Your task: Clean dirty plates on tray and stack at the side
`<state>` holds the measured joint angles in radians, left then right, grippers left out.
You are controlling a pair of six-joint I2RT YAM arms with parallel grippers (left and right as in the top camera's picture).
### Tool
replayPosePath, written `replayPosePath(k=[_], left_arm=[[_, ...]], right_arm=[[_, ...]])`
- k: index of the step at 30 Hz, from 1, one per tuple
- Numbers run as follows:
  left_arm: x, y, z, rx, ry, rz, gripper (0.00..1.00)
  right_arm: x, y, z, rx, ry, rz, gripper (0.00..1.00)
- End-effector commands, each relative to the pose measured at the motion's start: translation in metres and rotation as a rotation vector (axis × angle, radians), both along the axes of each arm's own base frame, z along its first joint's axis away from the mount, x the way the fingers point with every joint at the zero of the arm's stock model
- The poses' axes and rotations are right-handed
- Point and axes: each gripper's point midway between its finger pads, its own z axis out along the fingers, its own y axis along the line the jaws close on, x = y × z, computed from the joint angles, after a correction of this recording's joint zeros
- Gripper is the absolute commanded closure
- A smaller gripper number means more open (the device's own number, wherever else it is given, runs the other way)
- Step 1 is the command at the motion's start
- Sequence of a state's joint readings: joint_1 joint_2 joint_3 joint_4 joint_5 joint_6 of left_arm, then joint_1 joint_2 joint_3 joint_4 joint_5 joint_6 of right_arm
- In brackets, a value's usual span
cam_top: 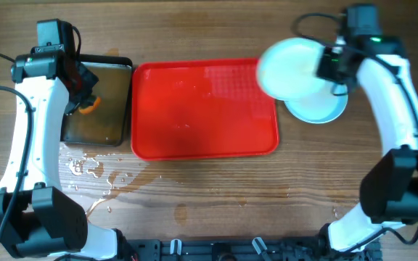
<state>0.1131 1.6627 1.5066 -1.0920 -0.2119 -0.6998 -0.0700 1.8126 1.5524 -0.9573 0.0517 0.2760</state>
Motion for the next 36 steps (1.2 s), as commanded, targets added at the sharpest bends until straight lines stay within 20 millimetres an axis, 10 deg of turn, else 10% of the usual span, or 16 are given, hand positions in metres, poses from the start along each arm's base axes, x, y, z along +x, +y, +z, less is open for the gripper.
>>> replayPosePath(k=[1,10,11,12,13,15,21,27,36], left_arm=[[0.001,0.001,-0.003,0.005,0.011,-0.011,0.96],[0.002,0.002,-0.003,0.006,0.008,-0.011,0.96],[0.002,0.002,-0.003,0.006,0.008,-0.011,0.96],[0.002,0.002,-0.003,0.006,0.008,-0.011,0.96],[0.002,0.002,-0.003,0.005,0.008,-0.011,0.96],[0.002,0.002,-0.003,0.006,0.008,-0.011,0.96],[0.019,0.003,-0.001,0.081,0.000,-0.213,0.96],[0.045,0.005,-0.030,0.148,0.057,-0.443,0.96],[0.067,0.000,-0.085,0.109,0.111,-0.517,0.96]], right_arm=[[-0.023,-0.033,-0.023,0.056,0.039,-0.101,0.96],[-0.035,-0.059,-0.064,-0.007,0.044,-0.220,0.96],[-0.035,-0.059,-0.064,-0.006,0.044,-0.222,0.84],[-0.035,-0.059,-0.063,-0.001,0.039,-0.236,0.45],[-0.033,-0.057,-0.061,0.012,0.035,-0.235,0.27],[-0.025,-0.045,-0.052,0.081,0.017,-0.207,0.20],[0.015,0.079,0.008,0.344,-0.135,0.281,0.14],[0.016,0.178,0.004,0.267,-0.160,0.444,0.13],[0.011,0.222,-0.008,0.239,-0.159,0.516,0.12]])
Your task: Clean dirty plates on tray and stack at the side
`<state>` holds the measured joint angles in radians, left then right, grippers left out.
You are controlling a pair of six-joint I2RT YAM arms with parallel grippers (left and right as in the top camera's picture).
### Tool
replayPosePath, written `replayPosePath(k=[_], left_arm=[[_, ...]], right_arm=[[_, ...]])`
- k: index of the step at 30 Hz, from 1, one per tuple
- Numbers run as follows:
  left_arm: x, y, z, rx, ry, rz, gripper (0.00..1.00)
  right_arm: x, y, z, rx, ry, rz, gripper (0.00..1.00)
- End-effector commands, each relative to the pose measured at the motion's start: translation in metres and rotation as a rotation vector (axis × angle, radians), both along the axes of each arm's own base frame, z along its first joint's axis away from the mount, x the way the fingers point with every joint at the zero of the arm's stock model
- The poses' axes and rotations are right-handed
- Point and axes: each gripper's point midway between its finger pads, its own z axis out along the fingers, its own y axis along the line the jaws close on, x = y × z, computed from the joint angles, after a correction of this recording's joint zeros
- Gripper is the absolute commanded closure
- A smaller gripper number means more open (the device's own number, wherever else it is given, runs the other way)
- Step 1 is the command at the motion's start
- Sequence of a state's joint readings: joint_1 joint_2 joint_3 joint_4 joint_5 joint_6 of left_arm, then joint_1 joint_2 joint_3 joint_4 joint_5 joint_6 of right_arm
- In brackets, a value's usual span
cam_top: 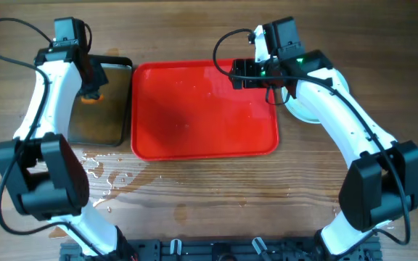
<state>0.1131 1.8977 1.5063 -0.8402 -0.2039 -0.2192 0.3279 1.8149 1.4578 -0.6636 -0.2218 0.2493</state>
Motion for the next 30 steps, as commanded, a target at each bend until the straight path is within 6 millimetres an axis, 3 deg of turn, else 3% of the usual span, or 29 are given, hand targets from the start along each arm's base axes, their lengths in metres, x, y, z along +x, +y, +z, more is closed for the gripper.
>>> replayPosePath(k=[1,7,10,13,16,18,21,24,26,27,29,30], left_arm=[[0.006,-0.006,-0.018,-0.029,0.027,-0.067,0.96],[0.015,-0.008,-0.020,-0.023,0.011,-0.158,0.96],[0.020,-0.004,-0.036,0.000,0.040,-0.230,0.93],[0.018,-0.004,-0.057,-0.011,0.084,-0.228,0.60],[0.017,-0.004,-0.064,-0.014,0.095,-0.227,0.37],[0.019,-0.003,-0.063,-0.011,0.086,-0.227,0.00],[0.018,-0.004,-0.064,-0.013,0.095,-0.227,0.00],[0.018,-0.004,-0.064,-0.013,0.094,-0.227,0.00],[0.018,-0.004,-0.064,-0.013,0.094,-0.227,0.00],[0.018,-0.004,-0.064,-0.013,0.094,-0.227,0.00],[0.018,-0.004,-0.064,-0.013,0.094,-0.227,0.00],[0.018,-0.004,-0.064,-0.013,0.094,-0.227,0.00]], right_arm=[[0.006,-0.001,-0.011,-0.025,0.015,-0.023,0.12],[0.005,-0.001,-0.013,-0.028,0.019,-0.020,0.12],[0.004,-0.001,-0.014,-0.030,0.023,-0.020,0.12],[0.003,-0.001,-0.014,-0.030,0.029,-0.019,0.12],[0.000,-0.001,-0.010,-0.024,0.034,-0.013,0.12],[-0.003,-0.002,0.001,-0.023,0.013,-0.003,0.12],[-0.004,-0.007,0.044,-0.013,-0.066,0.010,0.12],[-0.013,-0.022,0.107,0.018,-0.182,-0.011,0.12],[-0.022,-0.036,0.148,0.042,-0.272,-0.037,0.12],[-0.029,-0.041,0.166,0.055,-0.315,-0.046,0.00],[-0.042,-0.045,0.193,0.078,-0.379,-0.048,0.00],[-0.057,-0.041,0.215,0.133,-0.419,-0.031,0.00]])
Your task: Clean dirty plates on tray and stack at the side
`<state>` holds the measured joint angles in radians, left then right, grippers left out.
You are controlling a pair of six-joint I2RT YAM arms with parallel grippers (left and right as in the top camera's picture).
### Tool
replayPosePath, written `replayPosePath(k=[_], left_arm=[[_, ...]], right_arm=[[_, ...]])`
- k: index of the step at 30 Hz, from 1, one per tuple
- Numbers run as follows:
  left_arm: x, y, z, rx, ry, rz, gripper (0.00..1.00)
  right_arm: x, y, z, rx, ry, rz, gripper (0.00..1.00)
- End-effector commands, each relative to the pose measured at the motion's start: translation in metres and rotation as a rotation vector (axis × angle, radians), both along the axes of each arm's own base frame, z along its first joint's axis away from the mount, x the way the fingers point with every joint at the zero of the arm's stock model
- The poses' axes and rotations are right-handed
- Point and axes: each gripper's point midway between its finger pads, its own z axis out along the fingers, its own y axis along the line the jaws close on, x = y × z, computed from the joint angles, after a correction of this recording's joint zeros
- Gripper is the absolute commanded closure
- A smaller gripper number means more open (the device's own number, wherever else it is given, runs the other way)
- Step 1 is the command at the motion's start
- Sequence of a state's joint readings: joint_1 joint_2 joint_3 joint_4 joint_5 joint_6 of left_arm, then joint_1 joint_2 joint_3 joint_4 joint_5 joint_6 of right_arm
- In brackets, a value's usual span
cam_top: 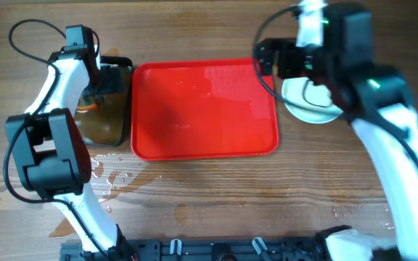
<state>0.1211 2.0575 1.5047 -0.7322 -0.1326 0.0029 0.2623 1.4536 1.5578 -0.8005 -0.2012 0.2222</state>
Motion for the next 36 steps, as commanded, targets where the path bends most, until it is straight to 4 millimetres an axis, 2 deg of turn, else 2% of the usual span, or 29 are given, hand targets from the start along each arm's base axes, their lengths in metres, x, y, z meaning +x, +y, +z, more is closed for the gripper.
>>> replayPosePath(k=[1,3,4,6,8,11,13,15,18,19,21,24,27,29,33,36], left_arm=[[-0.001,0.003,-0.002,-0.002,0.004,-0.005,0.00],[-0.001,0.003,-0.002,-0.002,0.004,-0.005,0.00],[-0.001,0.003,-0.002,-0.002,0.004,-0.005,0.00],[-0.001,0.003,-0.002,-0.002,0.004,-0.005,0.00],[-0.001,0.003,-0.002,-0.002,0.004,-0.005,0.00],[-0.001,0.003,-0.002,-0.002,0.004,-0.005,0.00],[-0.001,0.003,-0.002,-0.002,0.004,-0.005,0.00],[-0.001,0.003,-0.002,-0.002,0.004,-0.005,0.00],[-0.001,0.003,-0.002,-0.002,0.004,-0.005,0.00],[-0.001,0.003,-0.002,-0.002,0.004,-0.005,0.00],[-0.001,0.003,-0.002,-0.002,0.004,-0.005,0.00],[-0.001,0.003,-0.002,-0.002,0.004,-0.005,0.00],[-0.001,0.003,-0.002,-0.002,0.005,-0.005,0.00],[-0.001,0.003,-0.002,-0.002,0.004,-0.005,0.00],[-0.001,0.003,-0.002,-0.002,0.004,-0.005,0.00],[-0.001,0.003,-0.002,-0.002,0.004,-0.005,0.00]], right_arm=[[-0.034,0.005,0.059,0.122,-0.106,0.034,0.00],[-0.044,0.003,0.070,0.173,-0.109,0.008,0.00],[-0.048,-0.002,0.069,0.136,-0.114,0.002,0.00],[-0.055,-0.025,0.060,0.010,-0.115,-0.063,0.00],[-0.056,-0.042,0.049,-0.039,-0.077,-0.151,0.00],[-0.054,-0.057,0.035,-0.113,-0.059,-0.174,0.00],[-0.051,-0.059,0.030,-0.124,-0.076,-0.145,0.00],[-0.048,-0.062,0.037,-0.129,-0.215,-0.079,0.00],[-0.060,-0.068,0.035,-0.132,-0.406,-0.050,0.00],[-0.073,-0.079,0.024,-0.125,-0.482,-0.088,0.00],[-0.092,-0.089,0.007,-0.110,-0.559,-0.109,0.00],[-0.119,-0.107,-0.030,-0.120,-0.663,-0.170,0.00],[-0.135,-0.114,-0.072,-0.129,-0.690,-0.200,0.00],[-0.139,-0.115,-0.091,-0.127,-0.716,-0.204,0.00],[-0.144,-0.114,-0.107,-0.119,-0.811,-0.210,0.00],[-0.146,-0.114,-0.117,-0.120,-0.813,-0.210,0.00]])
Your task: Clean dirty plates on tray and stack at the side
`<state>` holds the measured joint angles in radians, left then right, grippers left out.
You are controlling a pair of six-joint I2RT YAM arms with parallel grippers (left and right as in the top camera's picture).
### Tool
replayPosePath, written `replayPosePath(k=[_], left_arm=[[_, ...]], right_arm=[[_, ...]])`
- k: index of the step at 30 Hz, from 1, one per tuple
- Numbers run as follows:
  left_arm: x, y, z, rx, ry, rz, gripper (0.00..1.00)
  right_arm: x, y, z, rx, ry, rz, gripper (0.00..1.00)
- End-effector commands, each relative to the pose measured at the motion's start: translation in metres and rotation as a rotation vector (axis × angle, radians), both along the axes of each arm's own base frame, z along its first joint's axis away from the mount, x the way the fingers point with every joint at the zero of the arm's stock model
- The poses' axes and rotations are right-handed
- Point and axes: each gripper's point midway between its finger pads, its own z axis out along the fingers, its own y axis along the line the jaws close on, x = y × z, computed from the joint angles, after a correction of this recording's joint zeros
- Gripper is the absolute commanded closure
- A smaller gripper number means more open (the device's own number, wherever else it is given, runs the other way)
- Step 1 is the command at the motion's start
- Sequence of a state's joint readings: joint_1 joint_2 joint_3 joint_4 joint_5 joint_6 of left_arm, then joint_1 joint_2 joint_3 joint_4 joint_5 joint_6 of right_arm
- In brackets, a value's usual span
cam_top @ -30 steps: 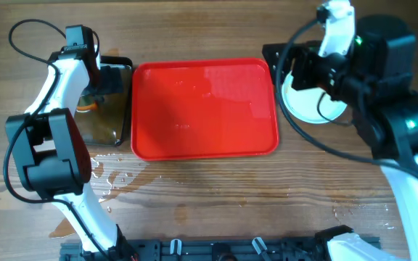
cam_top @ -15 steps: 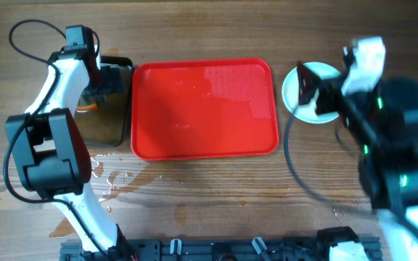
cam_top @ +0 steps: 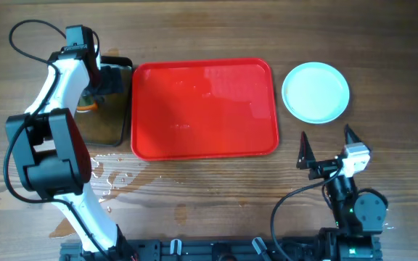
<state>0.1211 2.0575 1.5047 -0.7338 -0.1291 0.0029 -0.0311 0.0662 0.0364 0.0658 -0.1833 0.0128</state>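
Observation:
The red tray (cam_top: 205, 109) lies in the middle of the table with no plate on it. A pale blue plate stack (cam_top: 316, 92) rests on the wood to its right. My right gripper (cam_top: 325, 140) is open and holds nothing; it is pulled back near the front right edge, well short of the plates. My left gripper (cam_top: 111, 78) hangs over the dark water pan (cam_top: 107, 127) at the far left. An orange sponge (cam_top: 85, 107) shows beside the arm in the pan. Whether the left fingers are open or shut is hidden.
Water is spilled on the wood (cam_top: 93, 170) in front of the pan. The left arm's cable (cam_top: 27, 32) loops over the far left corner. The right arm's base (cam_top: 354, 210) sits at the front right.
My right arm was raised over the tray's right edge and the plates. Now it is folded back at the front right with its gripper open. The left arm has not moved.
At first my right gripper held a plate above the stack beside the tray, and the left held the sponge over the pan. Then the plate lay on the stack and the right gripper was over the tray's far corner. It later stood high, and now is withdrawn.

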Motion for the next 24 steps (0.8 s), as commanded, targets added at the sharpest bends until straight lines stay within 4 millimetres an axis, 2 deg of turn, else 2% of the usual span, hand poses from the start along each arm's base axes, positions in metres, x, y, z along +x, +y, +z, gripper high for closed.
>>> replayPosePath(k=[1,2,23,24], left_arm=[[-0.0003,0.0035,-0.0013,0.001,0.003,-0.004,0.00],[-0.0003,0.0035,-0.0013,0.001,0.003,-0.004,0.00],[-0.0004,0.0036,-0.0012,0.001,0.003,-0.004,0.00],[0.0006,0.0026,0.0042,0.002,-0.009,-0.006,0.00]], right_arm=[[-0.0028,0.0022,-0.0090,-0.012,-0.001,0.014,0.00],[-0.0027,0.0021,-0.0135,-0.006,0.018,0.014,0.00],[-0.0021,0.0021,-0.0152,0.015,0.029,0.015,0.00],[-0.0021,0.0021,-0.0152,0.015,0.029,0.015,0.00]])
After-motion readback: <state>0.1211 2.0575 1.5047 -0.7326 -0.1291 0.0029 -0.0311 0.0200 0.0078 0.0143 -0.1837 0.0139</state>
